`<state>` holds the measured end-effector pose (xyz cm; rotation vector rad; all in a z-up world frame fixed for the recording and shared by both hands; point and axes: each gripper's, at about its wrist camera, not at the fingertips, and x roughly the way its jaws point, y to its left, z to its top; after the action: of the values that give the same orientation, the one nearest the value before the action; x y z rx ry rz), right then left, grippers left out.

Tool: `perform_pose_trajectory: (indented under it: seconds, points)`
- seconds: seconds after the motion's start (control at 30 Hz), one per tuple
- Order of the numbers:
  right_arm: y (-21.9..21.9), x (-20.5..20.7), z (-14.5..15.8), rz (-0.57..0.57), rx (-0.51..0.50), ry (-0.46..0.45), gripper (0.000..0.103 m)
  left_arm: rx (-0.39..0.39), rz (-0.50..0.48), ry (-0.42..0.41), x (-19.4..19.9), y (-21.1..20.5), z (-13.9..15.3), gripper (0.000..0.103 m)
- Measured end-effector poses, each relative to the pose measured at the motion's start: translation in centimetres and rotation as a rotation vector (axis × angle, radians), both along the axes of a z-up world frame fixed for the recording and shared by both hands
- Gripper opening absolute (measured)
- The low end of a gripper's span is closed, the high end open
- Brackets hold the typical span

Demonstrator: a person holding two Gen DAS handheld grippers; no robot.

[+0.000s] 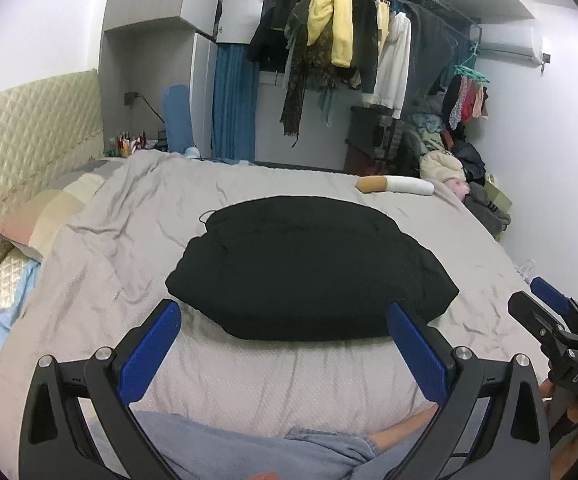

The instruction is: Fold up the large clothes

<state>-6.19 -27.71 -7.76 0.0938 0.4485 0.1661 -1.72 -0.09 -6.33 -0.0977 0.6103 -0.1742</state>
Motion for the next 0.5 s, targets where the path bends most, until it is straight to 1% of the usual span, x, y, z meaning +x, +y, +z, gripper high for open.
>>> perform_pose_trajectory:
  seconds: [0.17,0.5]
  points:
    - [0.45,0.04,-0.32,-0.002,-0.003,0.009,0.103,-0.032,0.001,0.028,0.68,0.2,-0.62,0.103]
    - [0.22,0.21,-0.56,-0.017,-0.001,0.022,0.103,-0.015,0.014,0.021,0.49,0.45,-0.58,0.103]
